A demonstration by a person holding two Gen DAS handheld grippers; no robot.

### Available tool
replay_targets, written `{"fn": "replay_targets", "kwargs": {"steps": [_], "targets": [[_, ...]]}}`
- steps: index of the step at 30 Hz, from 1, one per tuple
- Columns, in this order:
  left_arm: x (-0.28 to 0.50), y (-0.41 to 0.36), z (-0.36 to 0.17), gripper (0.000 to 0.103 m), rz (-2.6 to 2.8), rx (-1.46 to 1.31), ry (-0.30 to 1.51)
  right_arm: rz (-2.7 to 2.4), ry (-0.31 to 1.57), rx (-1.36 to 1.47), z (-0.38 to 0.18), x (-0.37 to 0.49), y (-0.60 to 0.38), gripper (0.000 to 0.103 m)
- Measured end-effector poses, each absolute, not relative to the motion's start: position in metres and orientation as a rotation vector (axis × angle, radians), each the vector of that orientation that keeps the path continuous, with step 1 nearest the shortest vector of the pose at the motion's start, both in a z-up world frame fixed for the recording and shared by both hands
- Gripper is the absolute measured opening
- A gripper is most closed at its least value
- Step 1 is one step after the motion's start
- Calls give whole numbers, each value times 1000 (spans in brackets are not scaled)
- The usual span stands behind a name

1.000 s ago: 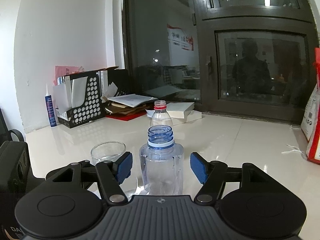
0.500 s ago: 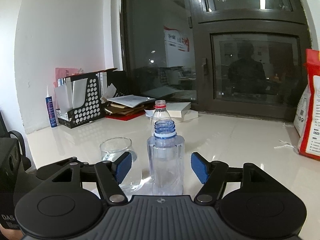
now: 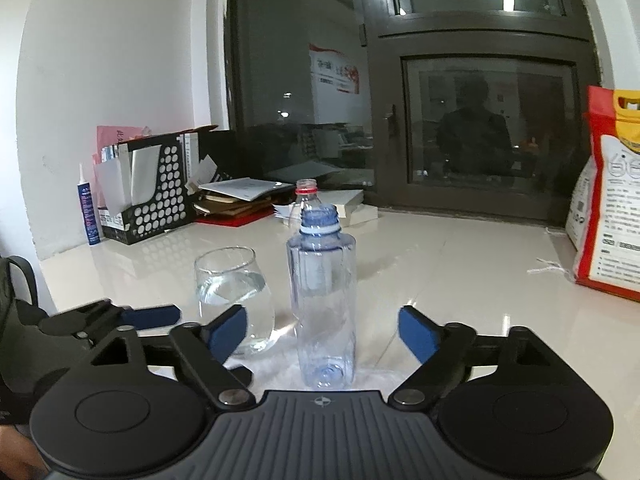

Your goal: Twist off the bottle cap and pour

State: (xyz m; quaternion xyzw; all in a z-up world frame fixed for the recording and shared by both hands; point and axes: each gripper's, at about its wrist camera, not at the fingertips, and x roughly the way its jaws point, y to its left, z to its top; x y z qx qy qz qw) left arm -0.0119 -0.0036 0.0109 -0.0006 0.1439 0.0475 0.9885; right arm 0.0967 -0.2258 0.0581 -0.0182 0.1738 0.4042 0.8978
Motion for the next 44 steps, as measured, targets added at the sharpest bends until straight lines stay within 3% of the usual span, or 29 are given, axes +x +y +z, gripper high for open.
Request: {"fn": "replay_targets", "kwargs": {"steps": [2,6,44], "targets": [[-15,-3,13,103,104,0,288,824,366,-35,55,95,-228,99],[-21,-2,16,103,110,-13,290,800,379,-32,49,93,-232,103],[-30,11,16,103,196,-89,324,765,444,-41,21,84,-224,103]]}}
